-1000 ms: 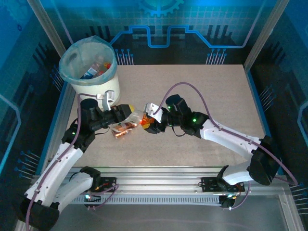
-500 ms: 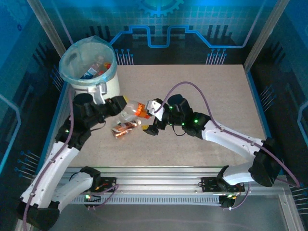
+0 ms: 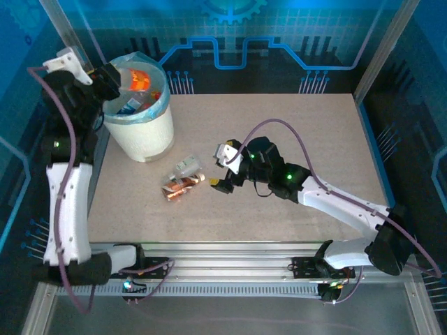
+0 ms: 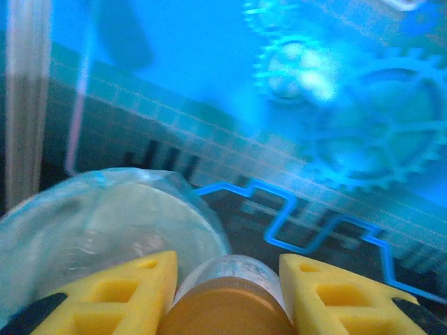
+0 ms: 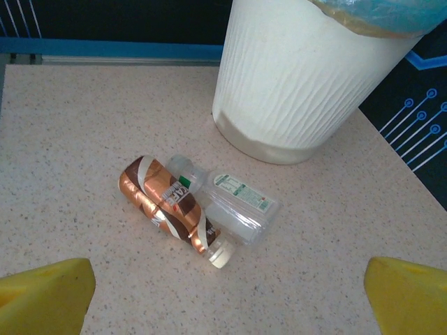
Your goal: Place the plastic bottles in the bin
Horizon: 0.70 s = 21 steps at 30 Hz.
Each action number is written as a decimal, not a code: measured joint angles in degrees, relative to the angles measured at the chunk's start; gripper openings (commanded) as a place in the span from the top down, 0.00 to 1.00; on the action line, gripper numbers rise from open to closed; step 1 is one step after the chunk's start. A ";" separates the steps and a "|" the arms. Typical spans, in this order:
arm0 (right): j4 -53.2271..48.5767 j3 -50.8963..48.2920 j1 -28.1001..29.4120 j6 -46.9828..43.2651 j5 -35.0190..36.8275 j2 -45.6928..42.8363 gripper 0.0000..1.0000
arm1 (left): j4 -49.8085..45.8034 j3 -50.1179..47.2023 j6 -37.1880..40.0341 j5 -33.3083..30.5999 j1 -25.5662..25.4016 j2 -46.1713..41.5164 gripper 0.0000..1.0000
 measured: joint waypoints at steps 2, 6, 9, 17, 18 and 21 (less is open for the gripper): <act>-0.81 0.00 0.00 -0.63 0.37 -0.33 0.00 | 1.29 0.20 -1.75 1.38 3.10 4.59 1.00; -1.86 0.00 0.00 -1.49 0.92 -0.46 0.00 | 5.14 0.17 -7.17 5.27 6.97 12.24 1.00; -2.45 0.00 0.00 -2.08 1.09 -0.57 0.00 | 8.76 0.22 -11.04 7.87 8.50 16.90 1.00; -3.89 0.02 -0.07 -2.67 1.44 -1.97 0.00 | 10.01 4.13 -15.28 11.43 9.01 25.31 0.33; -4.02 0.02 -0.07 -2.69 1.42 -1.97 0.00 | 10.14 4.13 -15.32 11.50 9.01 25.27 0.34; -4.59 0.02 -0.07 -2.67 1.42 -1.97 0.00 | 10.73 4.15 -15.21 11.54 9.01 24.85 0.34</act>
